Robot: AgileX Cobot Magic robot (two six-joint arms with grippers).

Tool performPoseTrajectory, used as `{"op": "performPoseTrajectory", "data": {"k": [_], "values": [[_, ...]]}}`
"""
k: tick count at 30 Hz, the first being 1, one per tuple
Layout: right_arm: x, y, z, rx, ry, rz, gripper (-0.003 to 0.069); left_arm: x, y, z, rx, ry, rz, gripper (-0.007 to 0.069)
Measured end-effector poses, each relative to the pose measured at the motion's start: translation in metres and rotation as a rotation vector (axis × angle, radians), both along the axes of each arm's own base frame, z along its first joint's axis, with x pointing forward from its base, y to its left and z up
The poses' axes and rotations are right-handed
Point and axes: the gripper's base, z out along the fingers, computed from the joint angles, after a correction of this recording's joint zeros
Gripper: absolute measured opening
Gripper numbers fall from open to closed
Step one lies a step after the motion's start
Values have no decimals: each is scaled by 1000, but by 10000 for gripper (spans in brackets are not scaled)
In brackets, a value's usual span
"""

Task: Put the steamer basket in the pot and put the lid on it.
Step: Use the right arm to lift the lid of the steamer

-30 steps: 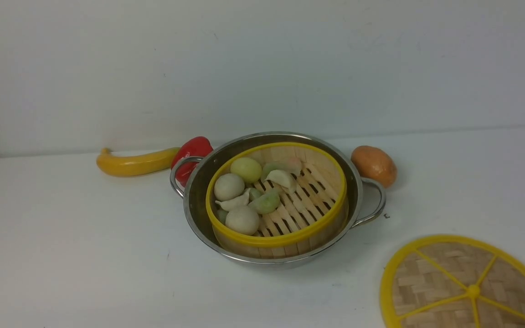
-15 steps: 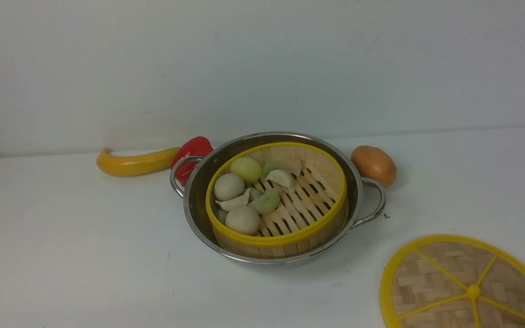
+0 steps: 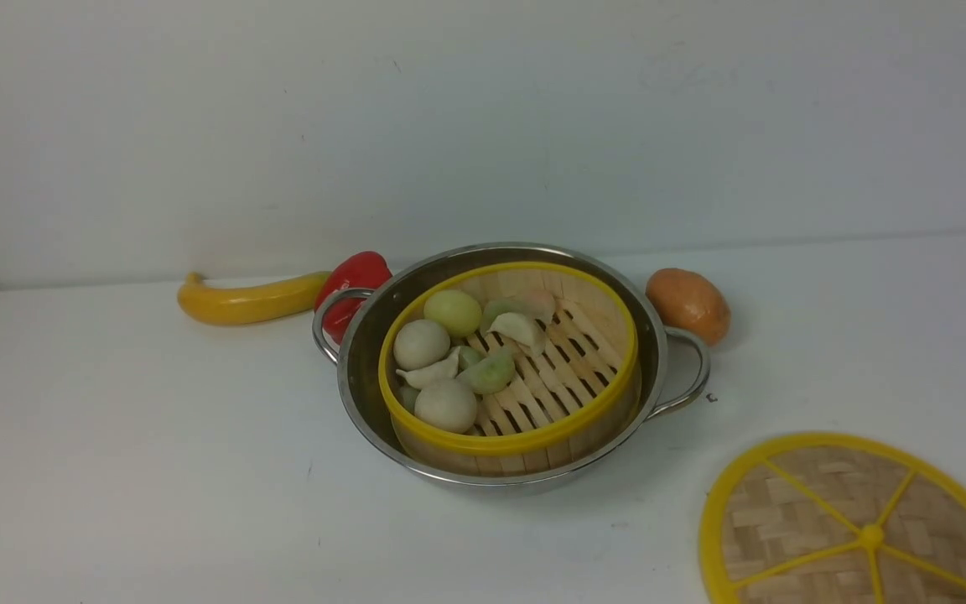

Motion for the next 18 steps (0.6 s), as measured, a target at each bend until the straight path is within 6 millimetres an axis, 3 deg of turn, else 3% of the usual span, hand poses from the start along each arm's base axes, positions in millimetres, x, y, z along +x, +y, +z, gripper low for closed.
{"op": "performPoseTrajectory", "data": {"k": [14, 16, 18], "values": [[0, 1, 2, 59, -1, -6, 241, 0, 0, 0, 0, 0, 0, 239], [-1, 1, 7, 85, -1, -8, 241, 0, 0, 0, 0, 0, 0, 239], [-5, 2, 31, 131, -47, -4, 241, 0, 0, 0, 0, 0, 0, 239]]}}
